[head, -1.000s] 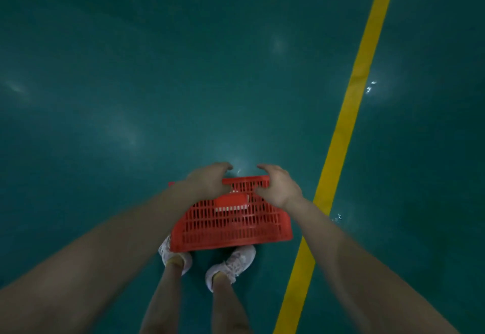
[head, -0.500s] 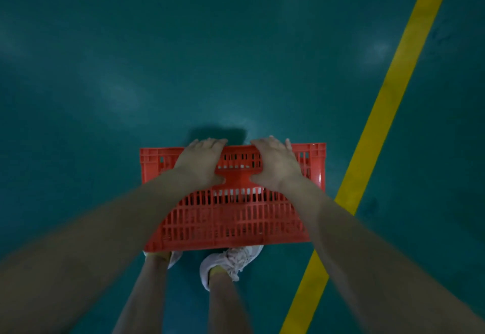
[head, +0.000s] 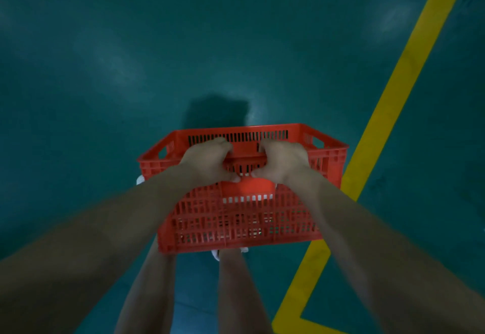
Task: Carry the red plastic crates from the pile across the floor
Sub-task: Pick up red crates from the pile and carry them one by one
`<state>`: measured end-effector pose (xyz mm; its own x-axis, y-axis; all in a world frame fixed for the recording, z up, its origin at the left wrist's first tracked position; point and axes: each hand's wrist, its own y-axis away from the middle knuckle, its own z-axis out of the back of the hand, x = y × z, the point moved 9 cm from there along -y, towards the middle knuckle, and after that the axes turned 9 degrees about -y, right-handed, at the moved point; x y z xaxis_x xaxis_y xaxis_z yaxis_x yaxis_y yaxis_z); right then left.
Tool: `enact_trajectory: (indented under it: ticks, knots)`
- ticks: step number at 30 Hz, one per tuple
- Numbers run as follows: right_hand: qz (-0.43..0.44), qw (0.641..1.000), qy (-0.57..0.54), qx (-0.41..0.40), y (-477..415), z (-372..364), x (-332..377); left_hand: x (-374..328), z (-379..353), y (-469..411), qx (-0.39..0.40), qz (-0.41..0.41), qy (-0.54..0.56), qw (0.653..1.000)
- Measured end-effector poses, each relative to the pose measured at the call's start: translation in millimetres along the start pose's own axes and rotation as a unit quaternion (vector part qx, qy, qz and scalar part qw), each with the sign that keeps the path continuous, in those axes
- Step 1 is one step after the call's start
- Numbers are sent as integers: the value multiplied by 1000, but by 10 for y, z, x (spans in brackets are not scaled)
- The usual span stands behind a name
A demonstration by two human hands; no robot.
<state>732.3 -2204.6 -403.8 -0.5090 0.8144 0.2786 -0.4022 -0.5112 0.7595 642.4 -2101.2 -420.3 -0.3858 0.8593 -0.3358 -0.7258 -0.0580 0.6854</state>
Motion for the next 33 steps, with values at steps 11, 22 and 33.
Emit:
enact_trajectory:
  ticks: [11, 22, 33]
  knots:
    - [-36, 983, 7, 177, 409, -205, 273, -37, -172, 551, 129, -24, 38, 991]
    - [50, 976, 43, 205, 1040, 1120, 1934, 509, 1802, 1686, 100, -4, 4, 995]
    - [134, 977, 116, 121, 1783, 2879, 4321, 1460, 4079, 3386, 30, 46, -17, 998]
